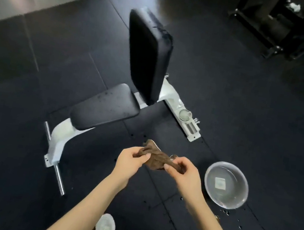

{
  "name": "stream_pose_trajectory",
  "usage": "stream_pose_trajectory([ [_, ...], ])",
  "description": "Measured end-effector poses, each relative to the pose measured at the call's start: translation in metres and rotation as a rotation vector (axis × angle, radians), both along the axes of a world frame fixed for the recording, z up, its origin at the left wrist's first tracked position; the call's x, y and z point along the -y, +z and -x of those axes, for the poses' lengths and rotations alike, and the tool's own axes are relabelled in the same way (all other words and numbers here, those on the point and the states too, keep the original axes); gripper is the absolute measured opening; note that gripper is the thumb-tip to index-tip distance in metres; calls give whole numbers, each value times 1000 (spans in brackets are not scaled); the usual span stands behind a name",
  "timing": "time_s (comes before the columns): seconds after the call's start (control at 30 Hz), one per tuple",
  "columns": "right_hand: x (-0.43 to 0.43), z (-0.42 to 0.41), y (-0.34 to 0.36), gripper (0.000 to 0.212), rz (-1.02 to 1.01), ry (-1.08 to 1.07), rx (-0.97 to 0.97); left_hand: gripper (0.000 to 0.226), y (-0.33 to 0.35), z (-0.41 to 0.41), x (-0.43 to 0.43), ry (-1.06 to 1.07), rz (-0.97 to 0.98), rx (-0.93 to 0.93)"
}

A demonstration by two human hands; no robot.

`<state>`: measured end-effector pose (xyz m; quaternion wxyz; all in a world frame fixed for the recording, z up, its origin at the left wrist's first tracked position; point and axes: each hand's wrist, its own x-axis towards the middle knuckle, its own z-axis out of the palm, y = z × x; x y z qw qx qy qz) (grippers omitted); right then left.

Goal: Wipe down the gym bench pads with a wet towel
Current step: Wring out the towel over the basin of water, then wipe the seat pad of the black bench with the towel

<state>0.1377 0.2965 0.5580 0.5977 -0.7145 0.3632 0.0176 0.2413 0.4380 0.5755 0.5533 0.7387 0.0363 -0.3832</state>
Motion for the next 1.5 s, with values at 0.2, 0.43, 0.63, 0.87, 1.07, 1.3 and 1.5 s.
stream_pose_trajectory([
  [0.2,-114,-92,-1,28,-288,-124,125,17,0,-93,-113,-95,92,-86],
  [0.43,-174,-190,-48,90,-578,-236,-20,18,-34,-188,-152,-188,91,-125],
  [0.63,-173,-291,-105,55,-183,-227,-14,22,-99,-284,-156,-66,-32,-126],
  [0.87,-148,-413,-187,60,289,84,-148,15,-201,-388,-182,197,-390,111],
  [1.07,-162,-455,-290,76,858,480,-342,32,-284,-437,-214,-40,-696,393],
  [1.3,-215,-468,-356,71,921,342,-327,29,-340,-455,-232,90,-318,-77],
  [1.5,-242,-459,-358,70,986,718,41,37,-332,-474,-246,223,-69,-453],
])
